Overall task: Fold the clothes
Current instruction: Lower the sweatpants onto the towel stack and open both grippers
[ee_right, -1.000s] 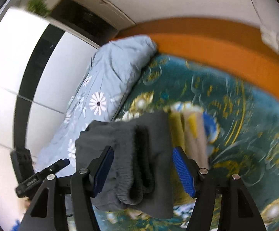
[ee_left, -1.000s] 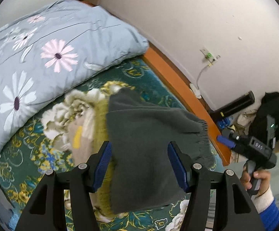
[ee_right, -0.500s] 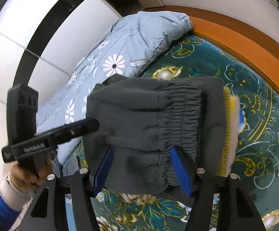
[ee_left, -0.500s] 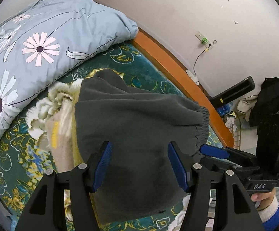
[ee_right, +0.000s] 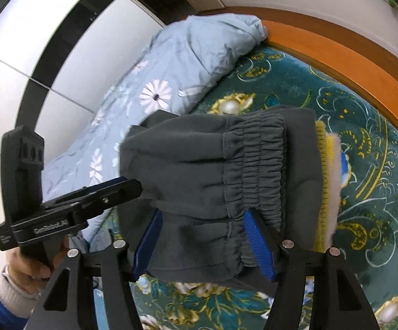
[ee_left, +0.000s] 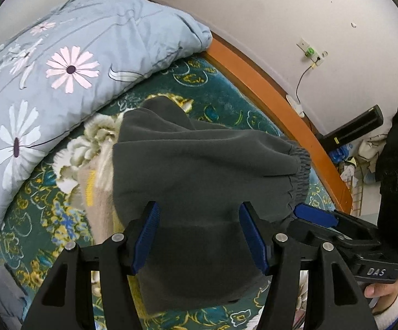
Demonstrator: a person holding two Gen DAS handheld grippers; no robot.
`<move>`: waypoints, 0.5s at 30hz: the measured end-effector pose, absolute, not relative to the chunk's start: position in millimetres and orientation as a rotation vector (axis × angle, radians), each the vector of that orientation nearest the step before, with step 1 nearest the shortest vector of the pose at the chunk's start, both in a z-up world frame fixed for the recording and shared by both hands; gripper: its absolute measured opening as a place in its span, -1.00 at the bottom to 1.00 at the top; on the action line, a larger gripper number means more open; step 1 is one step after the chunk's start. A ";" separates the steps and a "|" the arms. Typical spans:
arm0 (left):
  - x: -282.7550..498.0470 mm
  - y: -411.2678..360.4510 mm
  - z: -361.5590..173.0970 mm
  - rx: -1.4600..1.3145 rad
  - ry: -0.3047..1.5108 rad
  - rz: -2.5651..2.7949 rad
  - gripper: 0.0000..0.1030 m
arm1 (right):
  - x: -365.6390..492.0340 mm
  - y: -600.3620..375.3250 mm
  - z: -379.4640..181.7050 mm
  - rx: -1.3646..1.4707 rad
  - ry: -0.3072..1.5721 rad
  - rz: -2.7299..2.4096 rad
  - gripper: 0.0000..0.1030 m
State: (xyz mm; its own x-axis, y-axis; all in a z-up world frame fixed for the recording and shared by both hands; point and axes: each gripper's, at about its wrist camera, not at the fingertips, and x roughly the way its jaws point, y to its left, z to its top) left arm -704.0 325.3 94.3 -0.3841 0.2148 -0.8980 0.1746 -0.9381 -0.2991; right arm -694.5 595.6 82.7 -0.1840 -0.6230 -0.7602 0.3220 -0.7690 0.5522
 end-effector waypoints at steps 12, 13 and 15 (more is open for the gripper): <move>-637.4 351.4 98.5 -1.875 -0.540 2.582 0.29 | -619.8 620.8 65.9 1.568 -0.368 -1.979 0.29; -632.5 356.2 95.7 -1.898 -0.530 2.577 0.29 | -617.5 622.4 62.8 1.587 -0.369 -1.970 0.29; -621.3 364.3 89.8 -1.922 -0.545 2.561 0.31 | -614.1 623.9 58.3 1.628 -0.335 -1.968 0.29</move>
